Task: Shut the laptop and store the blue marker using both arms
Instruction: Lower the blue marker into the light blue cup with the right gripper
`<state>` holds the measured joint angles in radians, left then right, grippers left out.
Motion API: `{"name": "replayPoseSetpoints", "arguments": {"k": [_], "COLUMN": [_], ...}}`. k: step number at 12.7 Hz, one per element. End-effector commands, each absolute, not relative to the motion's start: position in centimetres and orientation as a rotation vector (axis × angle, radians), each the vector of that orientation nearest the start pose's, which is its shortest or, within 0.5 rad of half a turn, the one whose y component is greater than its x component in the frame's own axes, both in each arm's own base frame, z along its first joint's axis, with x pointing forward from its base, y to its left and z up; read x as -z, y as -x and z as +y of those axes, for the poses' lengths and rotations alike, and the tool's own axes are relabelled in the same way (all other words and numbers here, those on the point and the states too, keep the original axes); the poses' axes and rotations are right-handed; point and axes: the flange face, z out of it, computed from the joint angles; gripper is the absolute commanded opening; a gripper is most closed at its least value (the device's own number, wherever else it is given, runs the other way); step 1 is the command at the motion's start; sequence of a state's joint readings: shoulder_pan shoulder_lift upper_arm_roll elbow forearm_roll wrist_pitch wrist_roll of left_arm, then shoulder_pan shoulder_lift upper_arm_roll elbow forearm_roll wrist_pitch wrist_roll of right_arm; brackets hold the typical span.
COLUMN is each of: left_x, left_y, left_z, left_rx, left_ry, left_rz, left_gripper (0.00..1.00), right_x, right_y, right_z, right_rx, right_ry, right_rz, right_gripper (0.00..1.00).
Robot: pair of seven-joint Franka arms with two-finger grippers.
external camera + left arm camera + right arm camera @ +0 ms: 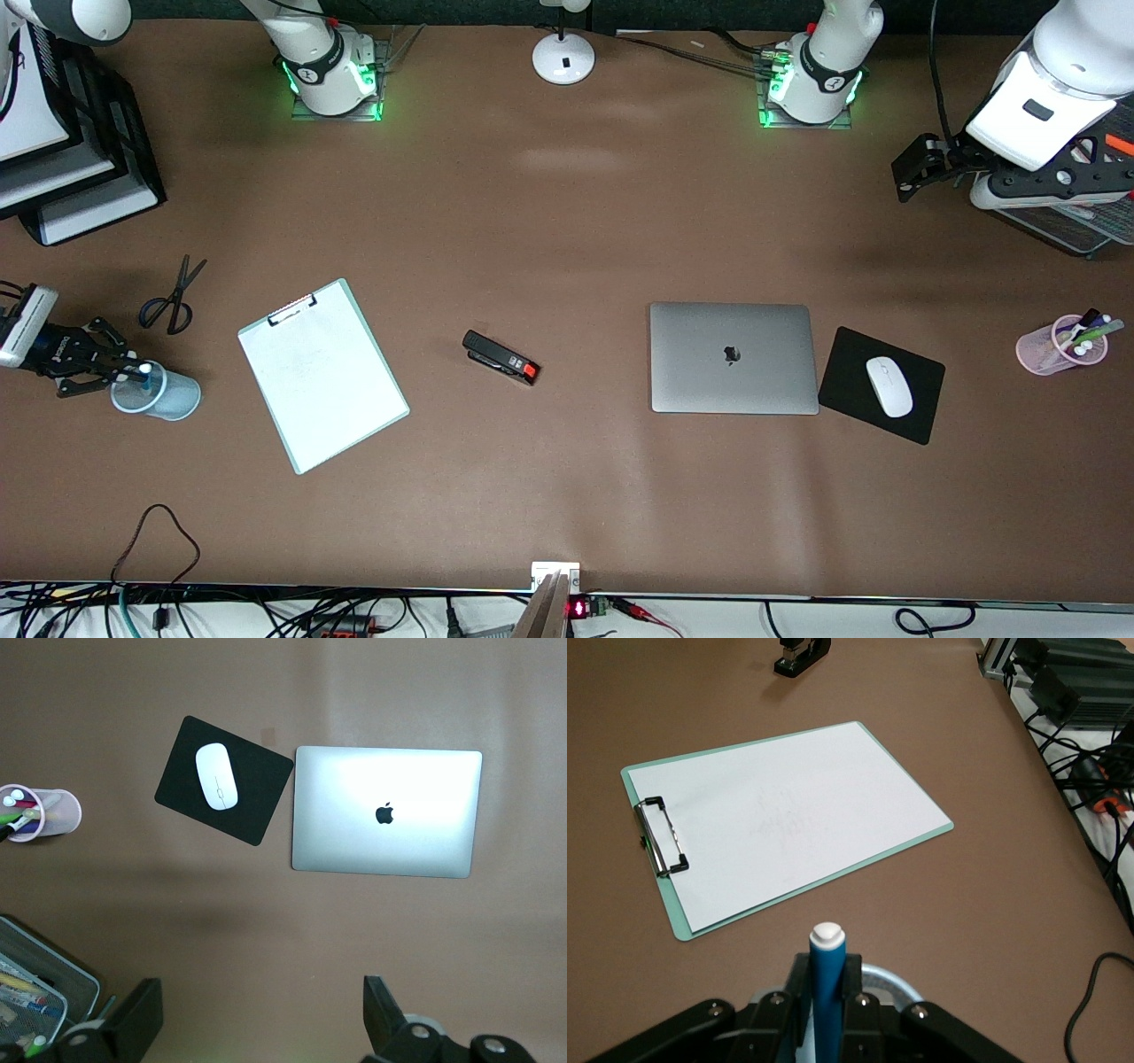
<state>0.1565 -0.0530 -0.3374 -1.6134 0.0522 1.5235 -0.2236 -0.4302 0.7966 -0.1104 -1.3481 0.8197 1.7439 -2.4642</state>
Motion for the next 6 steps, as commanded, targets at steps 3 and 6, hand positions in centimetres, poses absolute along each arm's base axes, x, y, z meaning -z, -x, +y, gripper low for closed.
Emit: {"name": "replayPoseSetpoints", "arguments": {"k": [3,6], "left_x": [-63.0,-63.0], "left_y": [-52.7,-52.7], "left_z": [-9.8,-10.0], "left_rx": [-0.037,-0.040], "left_ry": [3.084,3.084], "left_rz": [-0.029,-0.026], "left_gripper": [1.00,1.00], "right_x": [-23.5,-23.2], "right_y": [-64.4,-64.2], "right_z": [-30.7,-31.1], "right_rx": [-1.197,-1.194], "right_ry": [-2.331,-2.356], "right_rz": [2.395,2.376], "right_gripper": [0.00,0.33]}}
